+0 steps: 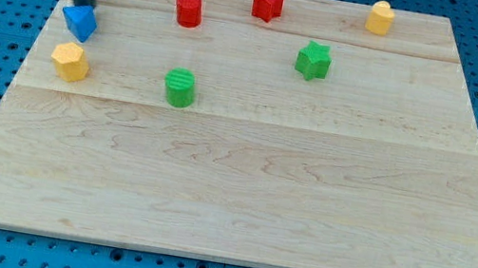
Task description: Push the triangle towards the right side of the board
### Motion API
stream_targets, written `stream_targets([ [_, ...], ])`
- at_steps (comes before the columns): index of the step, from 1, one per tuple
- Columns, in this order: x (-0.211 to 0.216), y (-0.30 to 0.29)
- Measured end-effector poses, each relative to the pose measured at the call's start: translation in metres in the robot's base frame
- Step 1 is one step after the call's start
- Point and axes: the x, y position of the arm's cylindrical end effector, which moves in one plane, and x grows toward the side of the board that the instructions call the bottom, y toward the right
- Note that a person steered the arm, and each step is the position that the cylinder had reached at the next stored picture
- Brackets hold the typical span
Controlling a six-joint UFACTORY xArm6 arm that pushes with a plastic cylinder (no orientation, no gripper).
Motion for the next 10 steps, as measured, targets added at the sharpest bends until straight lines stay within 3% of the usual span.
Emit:
stream_targets([
  [1,0.031,-0.020],
  [2,0.042,0.038],
  [4,0.007,0.005],
  [6,0.049,0.163],
  [8,0.029,0.052],
  [9,-0.011,0.044],
  [10,-0.002,0.136],
])
